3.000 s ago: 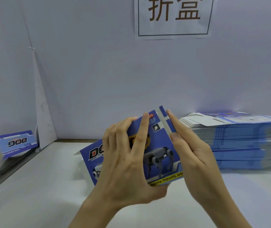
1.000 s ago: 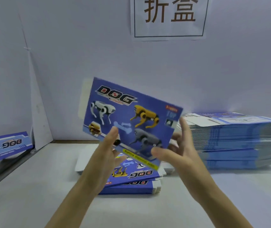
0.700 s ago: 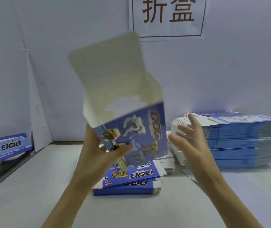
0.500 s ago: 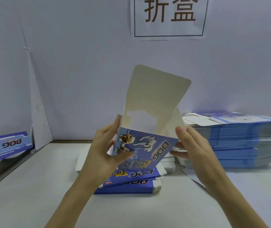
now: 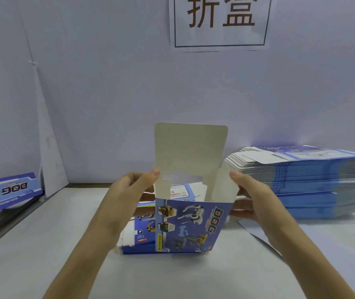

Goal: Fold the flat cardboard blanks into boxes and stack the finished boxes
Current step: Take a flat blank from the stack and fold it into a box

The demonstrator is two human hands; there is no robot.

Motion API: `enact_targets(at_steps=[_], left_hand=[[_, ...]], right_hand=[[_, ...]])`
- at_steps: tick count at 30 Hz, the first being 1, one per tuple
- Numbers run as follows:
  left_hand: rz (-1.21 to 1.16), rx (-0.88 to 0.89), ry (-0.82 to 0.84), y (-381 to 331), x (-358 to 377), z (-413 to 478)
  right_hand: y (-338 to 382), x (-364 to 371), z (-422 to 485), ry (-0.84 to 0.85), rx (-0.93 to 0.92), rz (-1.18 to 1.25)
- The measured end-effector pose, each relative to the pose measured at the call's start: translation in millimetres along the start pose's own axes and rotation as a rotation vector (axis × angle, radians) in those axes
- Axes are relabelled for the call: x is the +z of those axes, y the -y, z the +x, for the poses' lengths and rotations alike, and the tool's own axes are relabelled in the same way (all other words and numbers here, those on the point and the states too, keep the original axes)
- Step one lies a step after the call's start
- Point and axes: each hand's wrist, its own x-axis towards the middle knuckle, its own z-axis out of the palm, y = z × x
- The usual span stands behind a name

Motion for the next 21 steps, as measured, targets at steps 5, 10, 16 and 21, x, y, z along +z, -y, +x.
enact_targets(at_steps=[5,10,16,21], left_hand=[[-0.231,-0.034,0.145,4.7,-8.4,3.9],[-0.574,-0.161,0.131,19.1,-15.3,16.9],[-0.770,-0.333,0.147,28.3,-3.9,16.1],[-0.596,-0.307,0.119,20.0,-4.2,14.1]], right_hand=[[-1.7,-9.7,4.0,0.062,0.095,0.157],[-12.0,-17.4,14.2,0.057,0.171,0.312],[-22.1,-12.1,14.7,0.253,0.291,0.402],[-20.2,-7.7,14.1,0.126,0.197,0.414]])
